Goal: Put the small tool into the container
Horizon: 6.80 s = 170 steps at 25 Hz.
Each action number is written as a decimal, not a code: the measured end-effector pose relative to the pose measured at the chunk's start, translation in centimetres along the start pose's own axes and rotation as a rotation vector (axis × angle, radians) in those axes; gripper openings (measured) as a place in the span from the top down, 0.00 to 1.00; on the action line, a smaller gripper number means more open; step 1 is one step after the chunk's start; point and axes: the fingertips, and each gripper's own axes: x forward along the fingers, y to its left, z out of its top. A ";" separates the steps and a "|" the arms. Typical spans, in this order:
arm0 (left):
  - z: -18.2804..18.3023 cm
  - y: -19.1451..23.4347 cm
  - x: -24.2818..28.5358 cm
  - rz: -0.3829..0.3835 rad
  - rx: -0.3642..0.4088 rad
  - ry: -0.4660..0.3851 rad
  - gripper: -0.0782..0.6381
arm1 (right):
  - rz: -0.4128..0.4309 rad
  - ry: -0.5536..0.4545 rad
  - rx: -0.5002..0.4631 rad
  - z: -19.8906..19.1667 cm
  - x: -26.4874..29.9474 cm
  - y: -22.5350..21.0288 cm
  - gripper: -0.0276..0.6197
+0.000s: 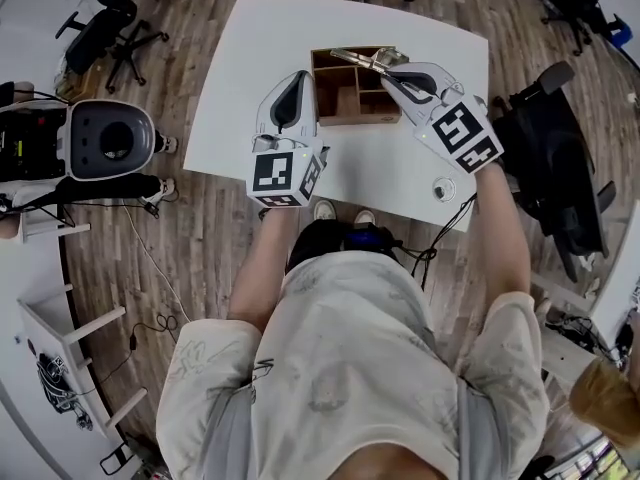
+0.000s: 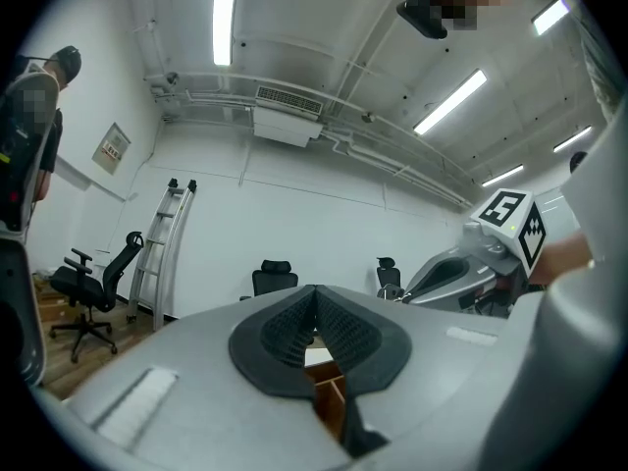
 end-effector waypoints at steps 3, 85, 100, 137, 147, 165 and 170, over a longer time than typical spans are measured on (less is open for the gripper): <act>-1.3 1.3 0.9 -0.005 0.013 0.012 0.89 | 0.048 0.048 -0.046 -0.8 2.8 -0.4 0.94; -7.5 12.2 10.5 -0.034 -0.039 0.071 0.89 | 0.416 0.534 -0.138 -11.2 25.8 -5.4 0.91; -6.7 12.4 10.5 -0.044 -0.042 0.067 0.89 | 0.410 0.541 -0.114 -10.4 25.2 -5.8 0.89; -2.7 8.2 11.5 -0.089 -0.017 0.005 0.89 | -0.133 -0.089 0.097 0.4 15.5 -11.2 0.92; -1.8 6.6 12.0 -0.120 -0.013 -0.005 0.89 | -0.277 -0.207 0.149 2.7 11.2 -12.0 0.92; 0.3 2.5 11.7 -0.158 0.050 -0.036 0.89 | -0.552 -0.442 0.290 4.7 2.5 -12.5 0.93; 0.7 2.8 11.5 -0.156 0.046 -0.039 0.89 | -0.625 -0.471 0.318 5.4 1.2 -12.5 0.93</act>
